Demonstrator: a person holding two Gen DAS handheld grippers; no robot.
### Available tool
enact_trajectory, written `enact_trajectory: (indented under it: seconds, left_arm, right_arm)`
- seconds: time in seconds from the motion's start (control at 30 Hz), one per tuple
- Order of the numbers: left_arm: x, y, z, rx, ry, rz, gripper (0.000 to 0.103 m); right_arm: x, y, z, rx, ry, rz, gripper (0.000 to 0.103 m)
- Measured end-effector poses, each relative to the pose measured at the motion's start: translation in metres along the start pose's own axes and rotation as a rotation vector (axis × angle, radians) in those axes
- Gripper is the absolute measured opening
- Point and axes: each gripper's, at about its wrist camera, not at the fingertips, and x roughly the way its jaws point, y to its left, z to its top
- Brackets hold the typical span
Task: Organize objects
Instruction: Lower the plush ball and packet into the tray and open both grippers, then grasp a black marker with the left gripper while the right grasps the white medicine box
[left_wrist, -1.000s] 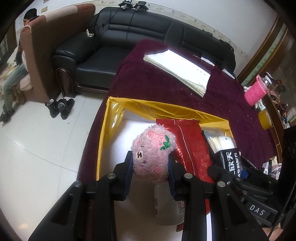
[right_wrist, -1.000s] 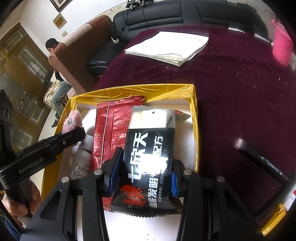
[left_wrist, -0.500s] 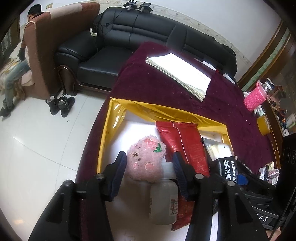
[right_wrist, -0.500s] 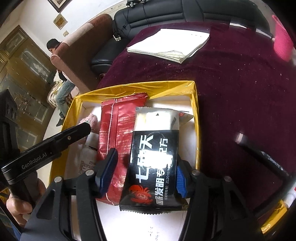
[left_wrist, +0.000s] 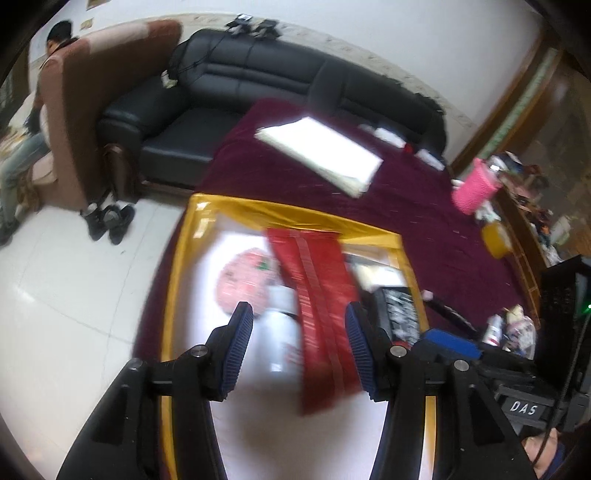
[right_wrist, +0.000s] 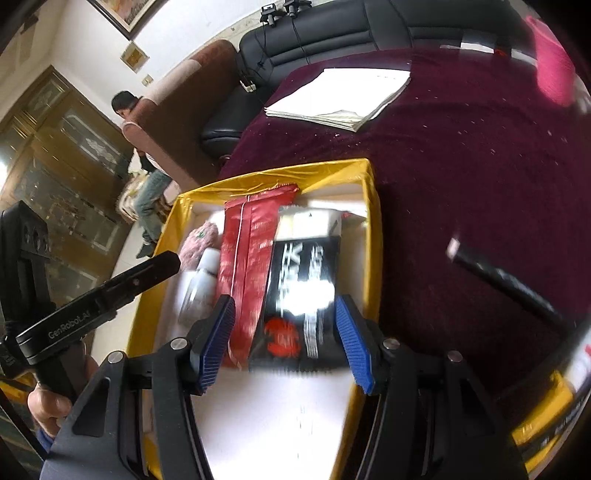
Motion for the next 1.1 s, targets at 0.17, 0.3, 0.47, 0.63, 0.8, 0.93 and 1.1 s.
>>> enact_trajectory:
  seconds: [0.17,0.3,0.47,0.63,0.8,0.93,1.1]
  left_arm:
    - [-0.023,-0.050,-0.022,0.109,-0.027,-0.078,0.048]
    - [-0.029,-0.099,-0.043,0.193,-0.016,-0.159,0.055]
    - [-0.016,-0.165,-0.072,0.331,0.034,-0.213,0.055]
    - [0.015,-0.206,-0.075,0.413,0.089,-0.183,0.055]
    - [0.047,-0.216,-0.071,0.446,0.133,-0.094,0.054]
    - [0.060,-0.223,-0.057,0.456,0.115,-0.023,0.054]
    - [0.080,-0.239,-0.027,0.445,0.101,0.037,0.055]
  right_arm:
    - [-0.041,-0.014,-0.037,-0.005,-0.043,0.066,0.056]
    - [-0.090,-0.040,-0.068,0.014,-0.092,0.118,0.056]
    - [-0.160,-0.077,-0.094,0.023,-0.216,0.094,0.058]
    - [-0.198,-0.112,-0.121,0.051,-0.289,0.043,0.060]
    - [-0.203,-0.146,-0.140,0.099,-0.313,0.027,0.060]
    - [-0.204,-0.174,-0.145,0.135,-0.339,0.033,0.060]
    - [-0.206,-0.204,-0.152,0.149,-0.416,0.068,0.060]
